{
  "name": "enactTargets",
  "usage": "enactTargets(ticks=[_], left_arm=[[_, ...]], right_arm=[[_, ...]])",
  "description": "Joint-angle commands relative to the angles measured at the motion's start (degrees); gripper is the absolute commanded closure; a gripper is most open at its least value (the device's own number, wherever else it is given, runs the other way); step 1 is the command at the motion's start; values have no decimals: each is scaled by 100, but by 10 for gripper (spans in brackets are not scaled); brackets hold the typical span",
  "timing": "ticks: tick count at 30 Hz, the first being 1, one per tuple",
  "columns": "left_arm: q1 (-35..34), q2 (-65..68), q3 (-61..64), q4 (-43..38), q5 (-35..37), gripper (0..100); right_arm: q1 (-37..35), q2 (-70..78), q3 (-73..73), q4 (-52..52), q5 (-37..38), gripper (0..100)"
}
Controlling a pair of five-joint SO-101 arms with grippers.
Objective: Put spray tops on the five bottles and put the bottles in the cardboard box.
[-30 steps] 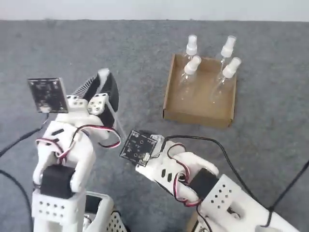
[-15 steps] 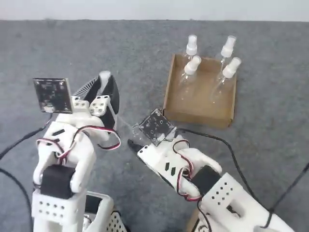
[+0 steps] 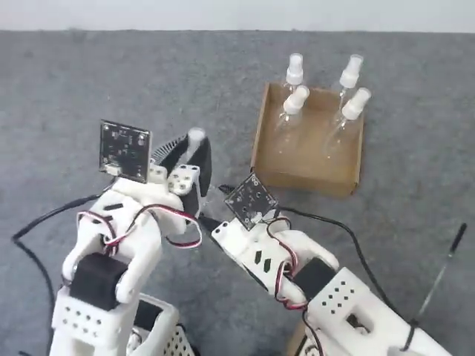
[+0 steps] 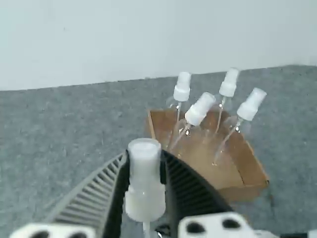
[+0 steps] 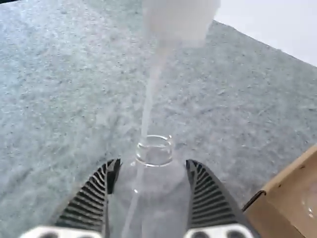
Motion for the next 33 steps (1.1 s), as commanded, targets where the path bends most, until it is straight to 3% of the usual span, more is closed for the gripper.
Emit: enactTargets(ticks=[1,4,9,18,26,33], left_arm=[[0,-88,-66,211,-79,920],[-9,-88,-84,264,-88,851],[-88,-97,-127,255,-677,848],[-1477,105,4,-299,-879,850],[-1424,923,119,-492,-1196,911],[-765,756,804,-475,-1495,913]], right_arm=[[84,-40,-79,-163,-70,993],[92,-40,-79,-163,-70,993],[92,-40,-79,-127,-70,993],[92,-40,-79,-127,-70,993],[84,-40,-79,-127,-70,993],[101,-40,-79,-127,-70,993]])
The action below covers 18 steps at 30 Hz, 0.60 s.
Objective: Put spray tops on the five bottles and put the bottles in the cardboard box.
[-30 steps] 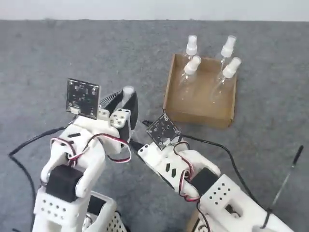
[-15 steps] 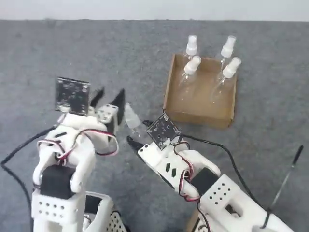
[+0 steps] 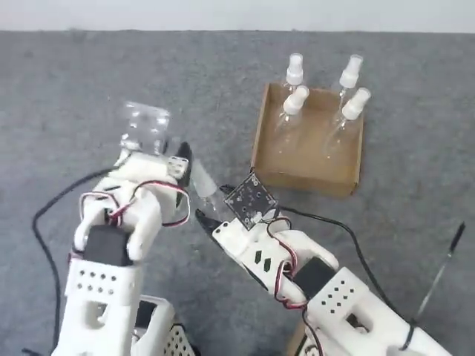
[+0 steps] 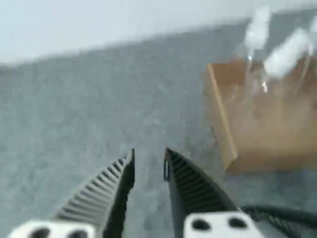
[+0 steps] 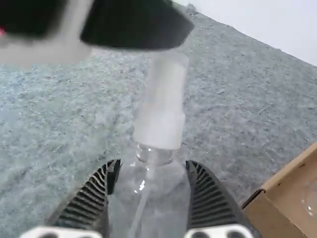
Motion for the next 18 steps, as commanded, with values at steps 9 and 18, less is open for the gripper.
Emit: enactTargets(ticks=[9,18], left_arm=[[255,-905,268,123,-176,913],[-273,-2391,321,536,422,909]], right_arm=[[92,-48,-97,-127,-70,993],[84,-48,-97,-119,-70,993]])
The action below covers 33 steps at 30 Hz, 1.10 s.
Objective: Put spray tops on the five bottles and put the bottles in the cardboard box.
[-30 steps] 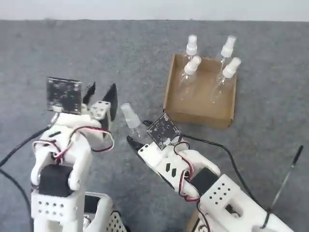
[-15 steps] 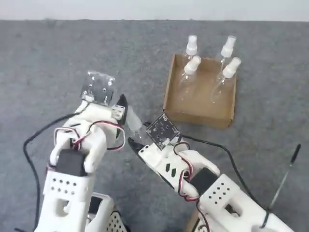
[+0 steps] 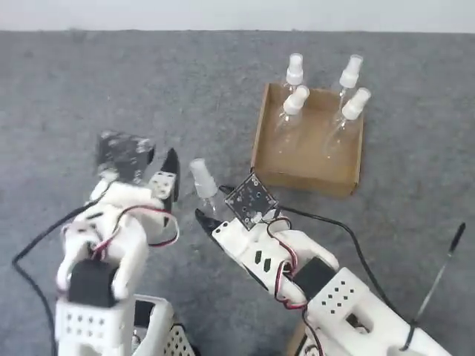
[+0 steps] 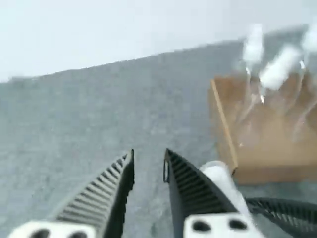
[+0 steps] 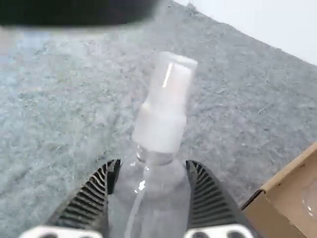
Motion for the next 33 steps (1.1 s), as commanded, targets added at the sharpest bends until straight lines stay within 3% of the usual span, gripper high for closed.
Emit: enactTargets(ticks=[1,8,18,24,33], left_arm=[[141,-1099,312,-62,325,909],[475,-2154,1631,-316,97,909],[659,-2673,2079,-290,123,871],[1336,-2681,2273,-281,97,786],[1398,-2664,2299,-299,114,715]], right_arm=[[84,-40,-79,-119,-62,993],[127,-40,-273,-66,-53,993],[1358,145,-2549,1112,308,993],[1253,1103,-3631,1587,273,993],[857,1393,-4360,2492,299,993]])
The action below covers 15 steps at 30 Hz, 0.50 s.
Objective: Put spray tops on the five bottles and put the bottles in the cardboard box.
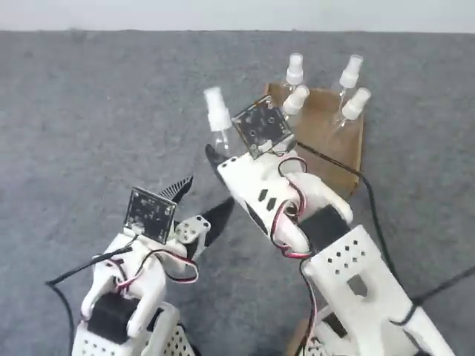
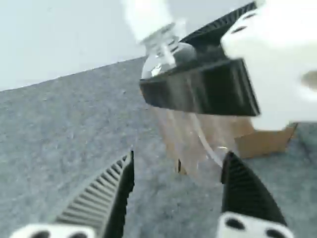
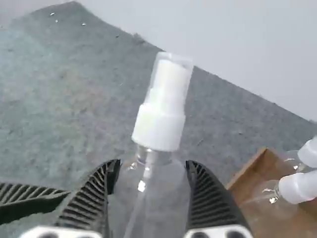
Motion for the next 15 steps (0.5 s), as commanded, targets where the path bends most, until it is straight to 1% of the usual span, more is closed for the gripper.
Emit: enactTargets(ticks=[1,8,15], left_arm=[[26,-26,48,-185,-35,715],[18,-9,180,-396,-53,716],[18,0,180,-396,-53,716]], right_arm=[[-110,-215,-747,532,79,993],[-110,-778,-967,1305,70,993],[-101,-1130,-967,1640,53,993]])
